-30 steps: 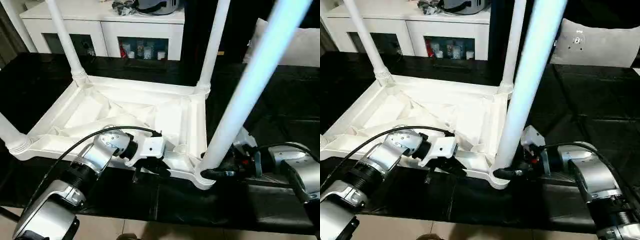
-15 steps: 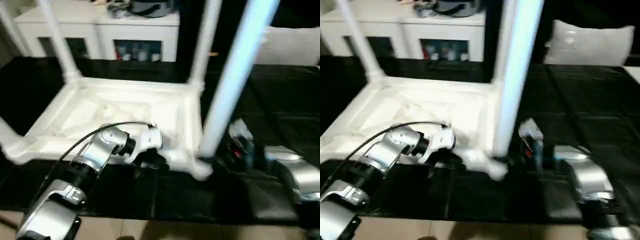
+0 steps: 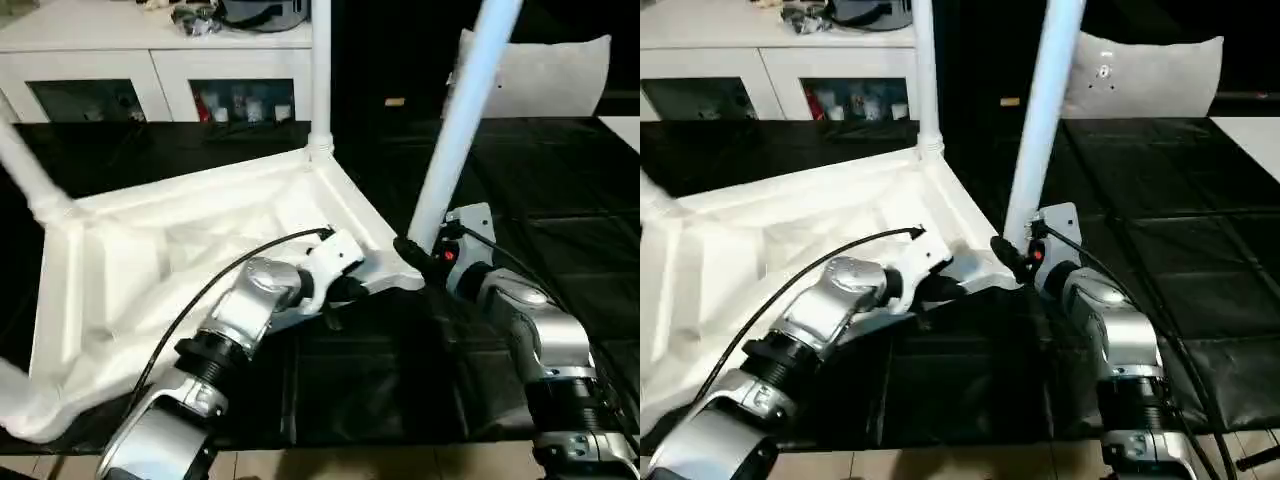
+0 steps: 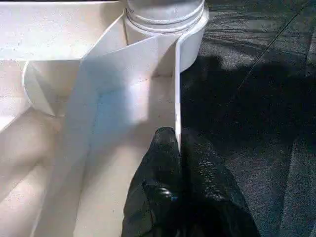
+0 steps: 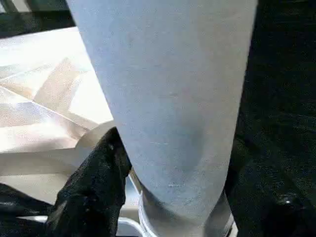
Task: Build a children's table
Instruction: Rotate leg to tighten
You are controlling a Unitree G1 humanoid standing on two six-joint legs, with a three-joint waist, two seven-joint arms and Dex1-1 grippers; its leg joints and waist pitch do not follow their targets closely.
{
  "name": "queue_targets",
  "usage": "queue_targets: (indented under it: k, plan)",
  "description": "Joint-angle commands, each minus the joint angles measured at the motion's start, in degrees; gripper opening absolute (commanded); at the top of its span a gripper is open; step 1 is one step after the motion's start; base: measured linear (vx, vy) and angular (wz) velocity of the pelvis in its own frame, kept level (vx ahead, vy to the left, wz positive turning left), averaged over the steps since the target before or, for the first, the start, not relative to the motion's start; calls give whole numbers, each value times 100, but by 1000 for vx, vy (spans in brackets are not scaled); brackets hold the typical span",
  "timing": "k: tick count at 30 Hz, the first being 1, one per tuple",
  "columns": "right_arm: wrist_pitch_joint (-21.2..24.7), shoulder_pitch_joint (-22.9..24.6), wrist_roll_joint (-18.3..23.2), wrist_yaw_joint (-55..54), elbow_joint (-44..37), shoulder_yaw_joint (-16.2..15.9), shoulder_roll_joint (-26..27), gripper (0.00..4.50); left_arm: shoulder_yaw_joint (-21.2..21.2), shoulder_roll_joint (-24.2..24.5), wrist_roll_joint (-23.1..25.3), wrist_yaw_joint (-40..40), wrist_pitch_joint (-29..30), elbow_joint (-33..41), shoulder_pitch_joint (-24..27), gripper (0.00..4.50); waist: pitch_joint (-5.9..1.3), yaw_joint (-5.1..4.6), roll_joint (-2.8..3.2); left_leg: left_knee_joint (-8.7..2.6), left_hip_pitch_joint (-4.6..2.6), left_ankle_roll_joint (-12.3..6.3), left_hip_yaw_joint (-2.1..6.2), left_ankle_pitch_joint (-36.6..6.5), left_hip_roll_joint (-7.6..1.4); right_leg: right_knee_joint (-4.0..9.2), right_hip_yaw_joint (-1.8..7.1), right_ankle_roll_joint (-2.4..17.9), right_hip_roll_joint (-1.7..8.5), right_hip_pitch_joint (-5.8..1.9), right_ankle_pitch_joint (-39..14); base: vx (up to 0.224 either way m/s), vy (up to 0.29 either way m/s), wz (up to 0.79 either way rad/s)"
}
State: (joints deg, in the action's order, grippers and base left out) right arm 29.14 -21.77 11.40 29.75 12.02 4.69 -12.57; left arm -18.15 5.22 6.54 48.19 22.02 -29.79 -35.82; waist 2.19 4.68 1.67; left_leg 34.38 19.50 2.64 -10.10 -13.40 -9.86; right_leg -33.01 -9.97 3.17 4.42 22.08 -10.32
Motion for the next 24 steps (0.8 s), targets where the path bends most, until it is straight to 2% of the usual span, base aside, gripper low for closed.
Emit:
queue_targets:
  k: [1,2,6,7,9,10,11,14,15,16,18,20,21,24]
  plan:
    - [-24,127,218,646,-107,-348,-48,321,-128,-27,-132,206,-481,189,10,0,-380,59,-20,-320,64,-692,182,192,-399,366,487,494,644,-375,-922,0,0,0]
    - [-109,153,208,798,-102,-352,-168,328,-148,46,-94,276,-539,189,21,0,-378,65,-58,-313,72,-713,163,116,-379,399,482,430,630,-388,-1002,0,0,0]
    - [-381,292,242,1391,-205,-450,-562,364,-215,257,-45,486,-683,220,48,0,-363,95,-57,-325,64,-716,169,25,-399,410,467,346,617,-388,-1162,0,0,0]
    - [-472,361,370,1788,-256,-394,-818,364,-252,418,-87,743,-833,224,60,0,-366,100,-52,-321,64,-723,164,12,-395,417,470,338,616,-391,-1184,0,0,0]
    - [-504,381,401,1947,-264,-370,-934,392,-274,492,-115,880,-911,226,68,0,-359,113,-56,-326,52,-728,165,-50,-406,428,471,314,616,-379,-1264,0,0,0]
    - [-592,417,370,2319,-252,-413,-1251,401,-350,691,-142,1226,-1140,206,82,0,-354,113,-53,-331,55,-713,170,-80,-413,431,468,325,615,-375,-1317,0,0,0]
    - [-625,418,347,2356,-239,-424,-1290,412,-360,717,-145,1265,-1160,201,82,0,-352,134,-52,-329,48,-702,169,-128,-412,441,469,303,615,-374,-1388,0,0,0]
    - [-947,428,216,2910,-115,-556,-1686,412,-461,953,-147,1653,-1529,89,56,0,-353,169,-50,-327,38,-664,162,-188,-414,442,471,295,615,-363,-1451,0,0,0]
    - [-953,455,322,3246,-137,-595,-1831,412,-492,1028,-186,1848,-1662,77,60,0,-354,183,-51,-324,38,-680,158,-191,-407,437,468,291,611,-365,-1440,0,0,0]
    - [-987,507,483,3705,-202,-656,-2023,412,-535,1130,-255,2146,-1826,92,78,0,-367,230,-43,-316,40,-737,163,-122,-438,398,478,326,609,-362,-1279,0,0,0]
    - [-998,528,546,3939,-227,-696,-2123,412,-571,1198,-273,2308,-1881,113,88,0,-377,262,-44,-309,39,-778,167,-65,-458,375,479,368,618,-359,-1154,0,0,0]
    - [-986,543,646,4328,-269,-768,-2274,378,-645,1330,-299,2613,-2018,129,92,0,-381,321,-75,-298,42,-837,159,23,-466,347,483,430,628,-355,-1045,0,0,0]
    - [-980,538,674,4462,-280,-805,-2319,378,-682,1386,-290,2715,-2084,121,86,0,-389,355,-79,-296,43,-850,162,85,-470,326,482,456,631,-351,-1020,0,0,0]
    - [-1054,514,670,4646,-267,-905,-2380,364,-750,1464,-249,2815,-2276,48,50,0,-383,385,-71,-297,37,-823,167,97,-488,330,483,475,634,-333,-1049,0,0,0]
